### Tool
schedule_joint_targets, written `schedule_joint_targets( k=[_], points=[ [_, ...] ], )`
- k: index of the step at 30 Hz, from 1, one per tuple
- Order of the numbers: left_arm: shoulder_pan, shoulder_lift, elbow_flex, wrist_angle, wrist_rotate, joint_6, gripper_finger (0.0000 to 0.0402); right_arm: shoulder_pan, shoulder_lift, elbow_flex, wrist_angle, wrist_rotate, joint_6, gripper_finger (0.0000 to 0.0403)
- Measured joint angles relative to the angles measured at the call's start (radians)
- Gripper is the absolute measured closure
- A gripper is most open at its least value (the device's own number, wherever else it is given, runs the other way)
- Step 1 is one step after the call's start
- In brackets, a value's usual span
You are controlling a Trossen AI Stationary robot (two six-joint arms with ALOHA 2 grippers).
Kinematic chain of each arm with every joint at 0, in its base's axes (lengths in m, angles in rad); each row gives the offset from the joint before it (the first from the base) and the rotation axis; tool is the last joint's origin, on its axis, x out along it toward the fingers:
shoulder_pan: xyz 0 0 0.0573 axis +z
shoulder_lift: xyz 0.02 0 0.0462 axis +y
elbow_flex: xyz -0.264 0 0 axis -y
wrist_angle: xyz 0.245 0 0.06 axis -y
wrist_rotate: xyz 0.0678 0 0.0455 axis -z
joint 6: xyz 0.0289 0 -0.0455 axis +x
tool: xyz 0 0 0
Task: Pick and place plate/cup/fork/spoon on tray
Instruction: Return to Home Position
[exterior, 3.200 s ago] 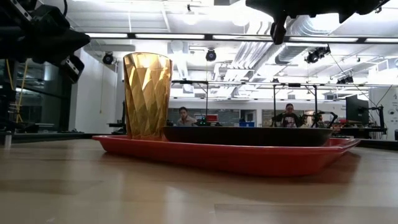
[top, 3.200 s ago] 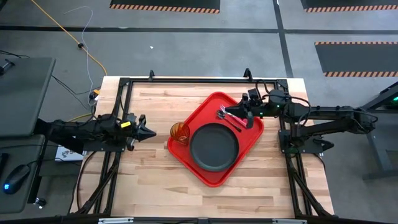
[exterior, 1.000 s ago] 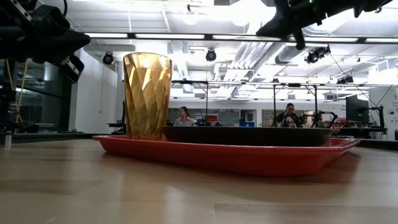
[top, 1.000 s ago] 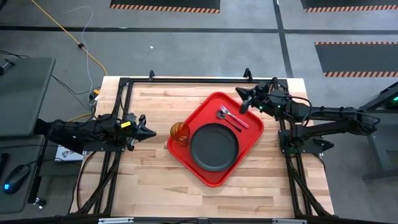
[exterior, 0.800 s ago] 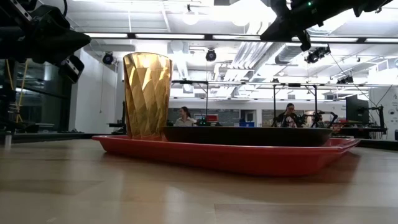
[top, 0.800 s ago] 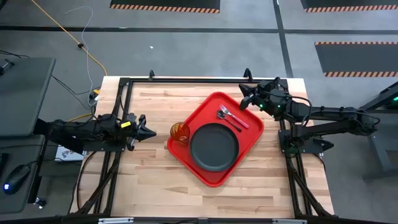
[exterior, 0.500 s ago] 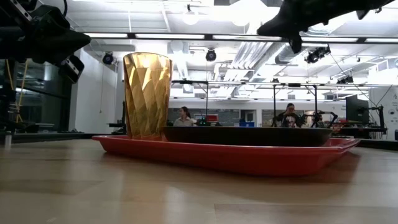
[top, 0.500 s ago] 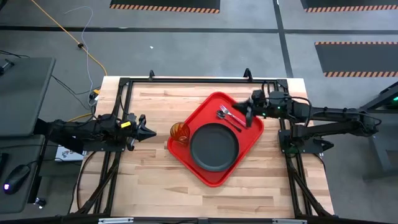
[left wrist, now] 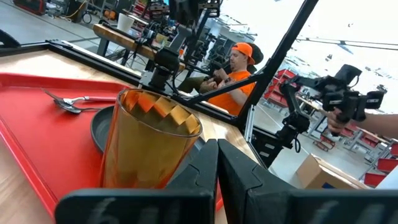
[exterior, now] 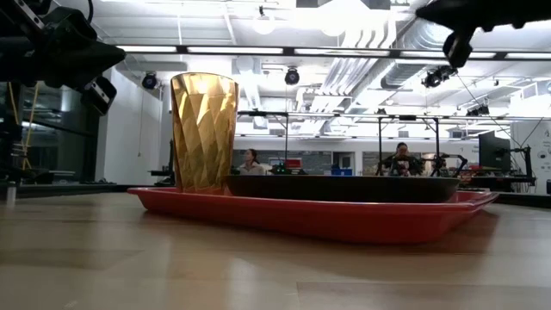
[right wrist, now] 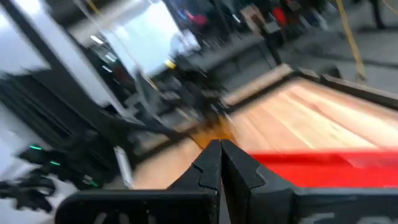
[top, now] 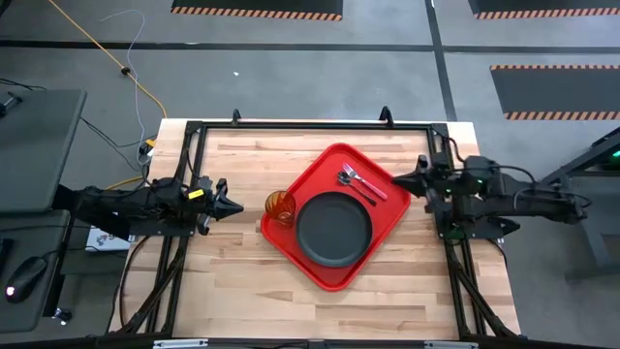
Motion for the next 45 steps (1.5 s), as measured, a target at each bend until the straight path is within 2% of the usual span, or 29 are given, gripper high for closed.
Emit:
schedule_joint_targets(
  k=[4,10,14,18,30,37,45],
  points=[
    [0.000,0.000,0.000,0.000,0.000,0.000,0.0401,0.038,-0.081,-0.087,0.143,-0.010,0.000,0.0403],
    [0.000,0.000,0.000,0.000,0.000,0.000,0.0401,0.116,-0.106,-0.168,0.277,-0.008,-0.013,0.0403],
    [0.000,0.000,0.000,0.000,0.000,0.000,0.0401,0.188,-0.108,-0.198,0.280,0.039,-0.034,0.0403],
    [0.000,0.000,0.000,0.000,0.000,0.000,0.0401,0.227,-0.138,-0.201,0.273,0.040,-0.053,0.0403],
    [0.000,0.000,0.000,0.000,0.000,0.000,0.0401,0.225,-0.385,-0.201,0.218,0.038,-0.058,0.0403],
    [0.000,0.000,0.000,0.000,0.000,0.000,0.0401,0.225,-0.357,-0.201,0.218,0.084,-0.083,0.0403],
    [0.000,0.000,0.000,0.000,0.000,0.000,0.0401,0.225,-0.353,-0.201,0.218,0.092,-0.208,0.0403]
  ],
)
